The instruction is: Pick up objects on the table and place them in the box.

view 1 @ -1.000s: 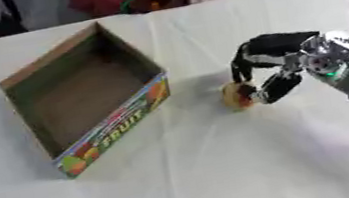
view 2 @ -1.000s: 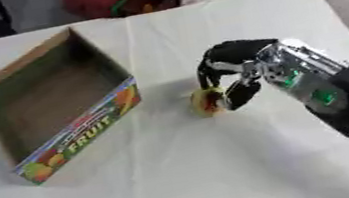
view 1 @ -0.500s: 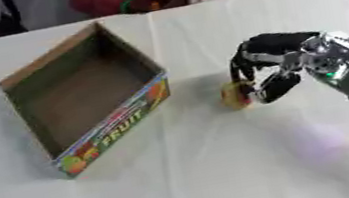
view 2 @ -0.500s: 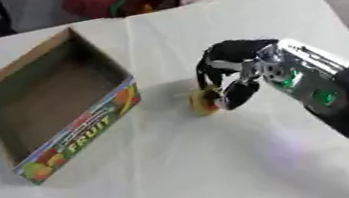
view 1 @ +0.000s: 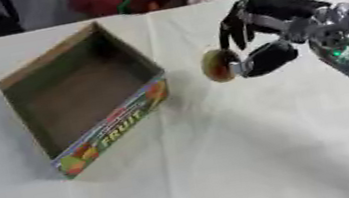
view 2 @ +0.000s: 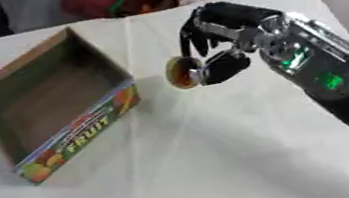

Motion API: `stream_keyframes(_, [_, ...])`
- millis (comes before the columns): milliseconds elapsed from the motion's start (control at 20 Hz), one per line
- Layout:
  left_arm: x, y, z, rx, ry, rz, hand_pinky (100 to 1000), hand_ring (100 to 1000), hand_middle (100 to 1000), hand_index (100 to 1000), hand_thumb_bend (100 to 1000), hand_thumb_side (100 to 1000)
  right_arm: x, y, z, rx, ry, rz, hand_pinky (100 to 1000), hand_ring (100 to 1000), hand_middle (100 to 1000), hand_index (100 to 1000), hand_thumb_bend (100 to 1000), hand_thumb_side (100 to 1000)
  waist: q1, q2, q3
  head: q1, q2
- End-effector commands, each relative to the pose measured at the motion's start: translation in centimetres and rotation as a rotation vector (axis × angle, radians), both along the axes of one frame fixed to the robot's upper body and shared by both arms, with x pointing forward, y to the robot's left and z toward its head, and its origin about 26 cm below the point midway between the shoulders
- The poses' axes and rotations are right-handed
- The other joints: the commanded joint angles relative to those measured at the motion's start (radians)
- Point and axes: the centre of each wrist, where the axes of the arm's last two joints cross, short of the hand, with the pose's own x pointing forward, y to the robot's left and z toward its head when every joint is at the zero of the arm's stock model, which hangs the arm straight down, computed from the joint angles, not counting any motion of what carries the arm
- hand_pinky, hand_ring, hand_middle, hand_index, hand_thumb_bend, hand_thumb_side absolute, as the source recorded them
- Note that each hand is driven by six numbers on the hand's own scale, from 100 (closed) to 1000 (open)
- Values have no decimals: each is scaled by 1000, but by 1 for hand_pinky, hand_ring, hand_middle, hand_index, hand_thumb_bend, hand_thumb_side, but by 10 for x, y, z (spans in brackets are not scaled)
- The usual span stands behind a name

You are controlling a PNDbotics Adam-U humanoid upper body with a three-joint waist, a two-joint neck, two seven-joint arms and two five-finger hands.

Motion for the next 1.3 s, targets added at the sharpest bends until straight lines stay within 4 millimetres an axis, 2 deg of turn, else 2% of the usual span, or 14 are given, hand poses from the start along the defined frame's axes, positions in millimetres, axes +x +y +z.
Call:
stream_keyframes(50, [-3,1,8,22,-25,-3,406,497,447,573,100,837,-11,0,32,45,-98,18,536,540,349,475,100,259,-2,-22,-2,-5,5])
stream_keyframes(350, [-2,0,8,29,-23,-12,406,497,447,572,100,837,-12,24,69,115,-189,81,548,538,352,475,100,267,-6,-27,6,-37,23])
stream_keyframes(500, [-2,-1,7,30,-20,-18,407,498,447,572,100,838,-5,41,79,134,-202,113,552,539,353,477,100,268,-7,-27,12,-63,29])
stream_keyframes(750, [-2,-2,7,28,-20,-28,406,498,447,572,100,838,12,72,94,157,-196,144,559,540,353,480,100,266,-8,-22,19,-77,32])
stream_keyframes(1000, [-2,-5,8,26,-22,-41,406,498,447,571,100,839,31,99,91,160,-166,152,562,542,354,481,100,264,-9,-18,31,-94,28])
stream_keyframes(1300, [0,-9,11,28,-34,-67,407,498,448,571,100,838,54,128,74,168,-127,145,576,540,354,483,100,264,-9,-12,56,-123,20])
